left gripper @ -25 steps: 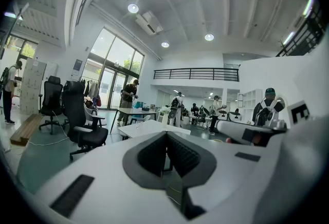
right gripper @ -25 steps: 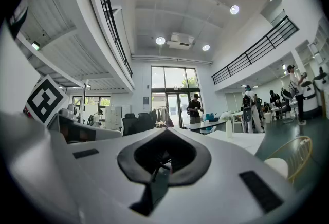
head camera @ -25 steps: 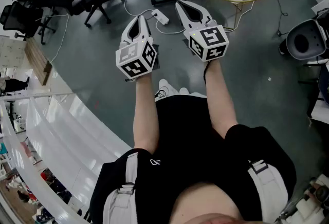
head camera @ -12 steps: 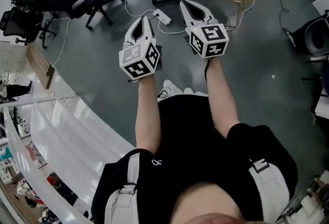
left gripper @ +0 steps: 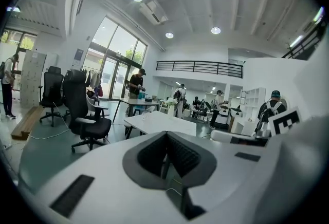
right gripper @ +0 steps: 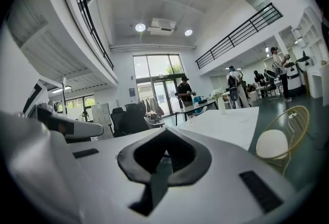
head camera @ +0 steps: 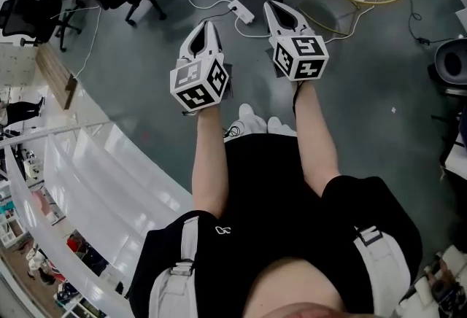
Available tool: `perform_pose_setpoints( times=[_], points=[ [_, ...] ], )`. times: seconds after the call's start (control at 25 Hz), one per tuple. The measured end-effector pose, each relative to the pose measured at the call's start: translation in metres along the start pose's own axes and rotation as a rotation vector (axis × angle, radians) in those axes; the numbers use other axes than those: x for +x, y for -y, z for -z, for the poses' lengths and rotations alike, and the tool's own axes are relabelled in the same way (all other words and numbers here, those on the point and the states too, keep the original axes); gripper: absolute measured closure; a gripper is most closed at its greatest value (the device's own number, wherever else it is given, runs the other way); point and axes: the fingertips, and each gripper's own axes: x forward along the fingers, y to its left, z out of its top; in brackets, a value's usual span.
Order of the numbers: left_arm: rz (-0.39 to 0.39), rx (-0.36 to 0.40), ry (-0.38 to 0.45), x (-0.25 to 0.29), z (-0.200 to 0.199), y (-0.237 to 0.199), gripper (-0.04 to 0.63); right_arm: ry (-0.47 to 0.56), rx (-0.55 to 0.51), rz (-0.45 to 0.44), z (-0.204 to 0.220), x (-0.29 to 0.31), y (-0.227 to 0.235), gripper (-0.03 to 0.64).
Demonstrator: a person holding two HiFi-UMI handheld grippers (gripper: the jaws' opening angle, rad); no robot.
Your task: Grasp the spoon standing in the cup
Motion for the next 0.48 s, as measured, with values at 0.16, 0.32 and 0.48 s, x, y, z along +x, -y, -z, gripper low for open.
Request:
perform_pose_setpoints(
  times=[0.16,0.32,0.48],
  points=[
    [0.000,-0.020,-0.031,0.006,0.025,-0.018,0.583,-0.049,0.032,0.035,0.043,0.010,0.001,0.612],
    [0.015,-0.018,-0.050,0.024,0.026,-0.042,0.583,-0.065,0.073,0.054,0.058,0.037,-0.001,0.612],
    [0.031,-0.028,-0.067,0.038,0.033,-0.074,0.583,-0.065,0.079,0.102,0.070,0.061,-0.005,0.611]
  ],
)
